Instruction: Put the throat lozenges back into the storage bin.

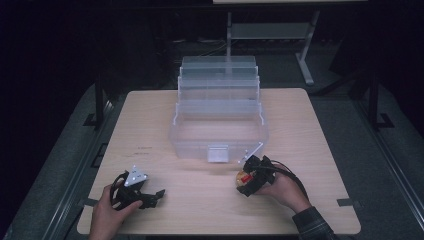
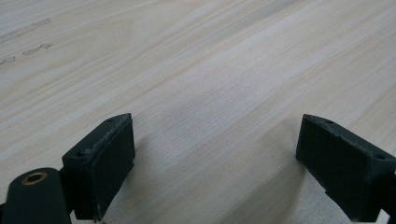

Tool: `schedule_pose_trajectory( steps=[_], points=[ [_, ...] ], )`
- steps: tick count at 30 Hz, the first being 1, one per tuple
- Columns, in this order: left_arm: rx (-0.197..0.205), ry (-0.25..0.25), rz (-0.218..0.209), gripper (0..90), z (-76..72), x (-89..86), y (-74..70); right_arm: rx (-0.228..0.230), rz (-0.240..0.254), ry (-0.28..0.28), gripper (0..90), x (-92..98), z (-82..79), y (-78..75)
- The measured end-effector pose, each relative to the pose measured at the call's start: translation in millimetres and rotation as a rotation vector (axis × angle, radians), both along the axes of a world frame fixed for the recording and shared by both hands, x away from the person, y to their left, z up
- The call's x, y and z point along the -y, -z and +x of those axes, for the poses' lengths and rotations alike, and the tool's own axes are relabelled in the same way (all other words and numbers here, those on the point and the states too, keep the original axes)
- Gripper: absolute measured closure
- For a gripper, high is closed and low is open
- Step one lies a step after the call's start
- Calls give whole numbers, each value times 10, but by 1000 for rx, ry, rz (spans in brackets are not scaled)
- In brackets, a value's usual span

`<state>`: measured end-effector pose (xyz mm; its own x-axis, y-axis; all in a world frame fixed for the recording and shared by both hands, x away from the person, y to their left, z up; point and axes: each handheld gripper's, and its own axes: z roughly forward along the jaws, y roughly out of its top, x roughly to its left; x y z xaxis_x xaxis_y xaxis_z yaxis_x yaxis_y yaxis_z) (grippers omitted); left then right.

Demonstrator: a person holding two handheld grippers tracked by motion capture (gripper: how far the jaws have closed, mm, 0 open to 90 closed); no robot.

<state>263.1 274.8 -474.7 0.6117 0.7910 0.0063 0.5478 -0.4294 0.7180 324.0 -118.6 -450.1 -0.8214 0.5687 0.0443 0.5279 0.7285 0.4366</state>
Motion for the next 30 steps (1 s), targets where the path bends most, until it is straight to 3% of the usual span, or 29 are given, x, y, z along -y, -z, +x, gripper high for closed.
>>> schedule_pose_trajectory(
  steps=[21,30],
  points=[
    [0,0,0,107,0,0,0,7,-35,-32,187,-24,-15,34],
    [0,0,0,107,0,0,0,8,-33,-37,195,-21,-18,32]
  ],
)
